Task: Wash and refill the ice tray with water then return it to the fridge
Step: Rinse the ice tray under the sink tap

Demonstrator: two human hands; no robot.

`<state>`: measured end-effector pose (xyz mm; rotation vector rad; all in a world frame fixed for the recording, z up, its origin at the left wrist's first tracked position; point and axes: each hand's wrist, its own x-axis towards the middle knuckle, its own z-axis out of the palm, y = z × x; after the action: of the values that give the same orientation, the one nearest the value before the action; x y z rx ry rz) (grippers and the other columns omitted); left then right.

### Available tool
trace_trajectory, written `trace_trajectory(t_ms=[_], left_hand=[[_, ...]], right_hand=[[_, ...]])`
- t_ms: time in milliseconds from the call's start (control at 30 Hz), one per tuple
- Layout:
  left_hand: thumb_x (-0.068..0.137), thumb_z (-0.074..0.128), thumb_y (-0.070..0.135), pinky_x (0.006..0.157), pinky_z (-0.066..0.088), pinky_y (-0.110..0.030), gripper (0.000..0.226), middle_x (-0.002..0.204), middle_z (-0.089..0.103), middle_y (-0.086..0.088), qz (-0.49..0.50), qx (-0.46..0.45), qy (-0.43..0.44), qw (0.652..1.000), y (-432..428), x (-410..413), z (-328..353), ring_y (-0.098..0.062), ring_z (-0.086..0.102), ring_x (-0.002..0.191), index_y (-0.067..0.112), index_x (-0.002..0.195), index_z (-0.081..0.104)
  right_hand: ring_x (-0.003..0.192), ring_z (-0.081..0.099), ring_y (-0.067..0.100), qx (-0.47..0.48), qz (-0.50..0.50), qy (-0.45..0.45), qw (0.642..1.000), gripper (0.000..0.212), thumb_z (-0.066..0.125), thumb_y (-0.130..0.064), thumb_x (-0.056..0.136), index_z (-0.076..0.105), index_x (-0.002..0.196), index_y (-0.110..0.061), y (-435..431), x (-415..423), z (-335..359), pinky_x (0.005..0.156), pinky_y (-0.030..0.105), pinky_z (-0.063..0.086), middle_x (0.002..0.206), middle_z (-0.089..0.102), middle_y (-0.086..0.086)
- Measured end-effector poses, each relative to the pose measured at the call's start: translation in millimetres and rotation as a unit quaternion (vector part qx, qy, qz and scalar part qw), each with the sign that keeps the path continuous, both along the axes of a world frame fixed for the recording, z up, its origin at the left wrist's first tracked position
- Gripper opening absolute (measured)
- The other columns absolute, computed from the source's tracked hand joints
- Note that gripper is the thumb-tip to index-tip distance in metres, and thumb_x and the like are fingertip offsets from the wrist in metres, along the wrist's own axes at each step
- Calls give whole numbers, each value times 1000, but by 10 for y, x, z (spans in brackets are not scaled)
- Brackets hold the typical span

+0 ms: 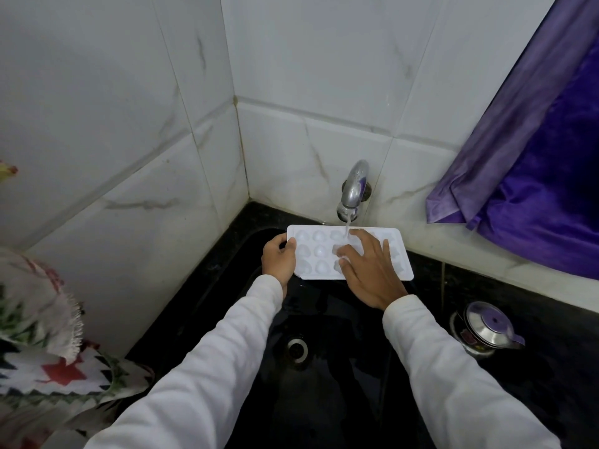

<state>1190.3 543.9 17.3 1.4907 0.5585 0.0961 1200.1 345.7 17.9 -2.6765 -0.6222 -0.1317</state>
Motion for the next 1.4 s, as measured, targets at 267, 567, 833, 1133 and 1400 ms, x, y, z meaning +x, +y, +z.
trace_trajectory(t_ms=[267,567,833,1133,1400], left_hand=[[103,51,21,96,56,-48,23,112,71,-8,-5,-3,24,1000,18,30,-26,-25,69,103,13,117,67],[103,50,16,93,58,-48,18,110,72,-12,6,-42,30,999,-8,196,-20,-30,70,103,17,99,68],[102,49,13,93,57,-51,19,110,72,-14,7,-43,22,999,-45,230,-36,-33,70,105,14,105,68],[104,47,15,94,57,-45,24,113,71,-11,-1,-33,20,999,-61,185,-6,-28,68,105,9,117,66],[104,47,16,88,57,-38,23,110,70,-7,5,0,36,999,121,56,-111,-24,68,102,13,116,67]], right_hand=[[143,24,21,97,-13,42,994,31,53,-44,97,54,122,-25,-25,1,-40,121,58,9,152,33,0],[141,28,26,74,22,-20,997,43,51,-65,86,60,111,-30,-60,-36,-104,116,65,15,147,38,5],[138,33,38,33,23,-18,999,40,57,-60,85,67,107,-27,-97,21,-170,111,72,18,148,38,13],[131,36,37,47,20,-20,998,36,58,-60,85,66,105,-31,-135,-1,-185,107,64,32,146,40,11],[135,22,9,207,-87,13,974,39,66,-45,91,63,128,-31,-153,-270,-99,110,23,22,146,36,-4]])
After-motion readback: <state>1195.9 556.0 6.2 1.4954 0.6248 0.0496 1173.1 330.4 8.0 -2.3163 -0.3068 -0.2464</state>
